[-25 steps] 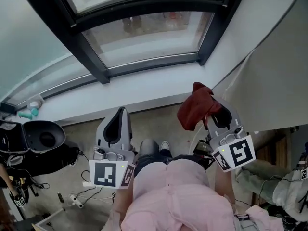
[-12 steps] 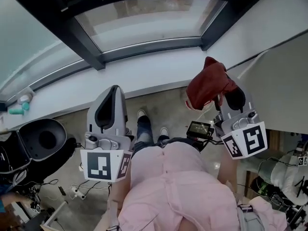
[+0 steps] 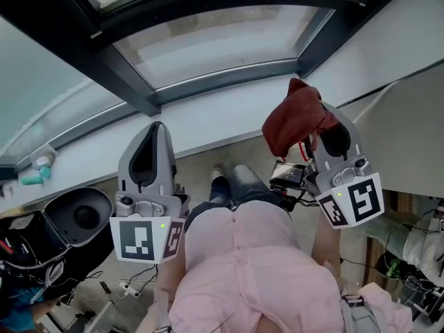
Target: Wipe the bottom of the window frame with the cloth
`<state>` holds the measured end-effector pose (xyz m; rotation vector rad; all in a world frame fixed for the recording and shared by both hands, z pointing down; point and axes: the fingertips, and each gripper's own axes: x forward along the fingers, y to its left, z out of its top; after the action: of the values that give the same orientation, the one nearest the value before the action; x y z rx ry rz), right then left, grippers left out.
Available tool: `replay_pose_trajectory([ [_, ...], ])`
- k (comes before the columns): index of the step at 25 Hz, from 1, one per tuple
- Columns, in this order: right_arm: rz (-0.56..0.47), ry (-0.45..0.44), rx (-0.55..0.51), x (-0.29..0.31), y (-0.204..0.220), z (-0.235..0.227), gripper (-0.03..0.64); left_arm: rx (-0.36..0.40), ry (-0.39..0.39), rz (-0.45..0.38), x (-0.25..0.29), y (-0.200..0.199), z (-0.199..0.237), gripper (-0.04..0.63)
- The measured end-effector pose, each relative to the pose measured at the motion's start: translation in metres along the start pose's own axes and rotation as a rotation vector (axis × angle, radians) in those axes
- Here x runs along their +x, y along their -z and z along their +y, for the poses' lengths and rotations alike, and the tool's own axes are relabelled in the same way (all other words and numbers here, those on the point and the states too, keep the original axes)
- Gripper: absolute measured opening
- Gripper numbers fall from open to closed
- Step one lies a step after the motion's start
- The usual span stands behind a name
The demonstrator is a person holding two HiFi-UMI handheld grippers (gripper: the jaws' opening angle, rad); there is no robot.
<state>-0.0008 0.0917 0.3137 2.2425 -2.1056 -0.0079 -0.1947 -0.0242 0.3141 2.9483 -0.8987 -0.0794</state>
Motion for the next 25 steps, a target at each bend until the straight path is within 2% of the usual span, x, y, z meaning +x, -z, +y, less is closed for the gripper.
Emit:
replay_pose_trajectory([
  [6, 0.001, 0.007, -0.005, 0.021, -0.001, -0.016, 0.08, -0.01, -0.003, -0.001, 0.025, 0.001, 0.011, -0.002],
  [16, -0.01, -0.047, -0.012, 0.065, -0.016, -0.059, 0.081, -0.003, -0.021, -0.014, 0.081, -0.015, 0.005, -0.002],
  [25, -0.01, -0.154, 0.039, 0.103, 0.006, -0.074, 0.08, 0.018, -0.081, -0.021, 0.116, -0.004, 0.005, -0.002],
])
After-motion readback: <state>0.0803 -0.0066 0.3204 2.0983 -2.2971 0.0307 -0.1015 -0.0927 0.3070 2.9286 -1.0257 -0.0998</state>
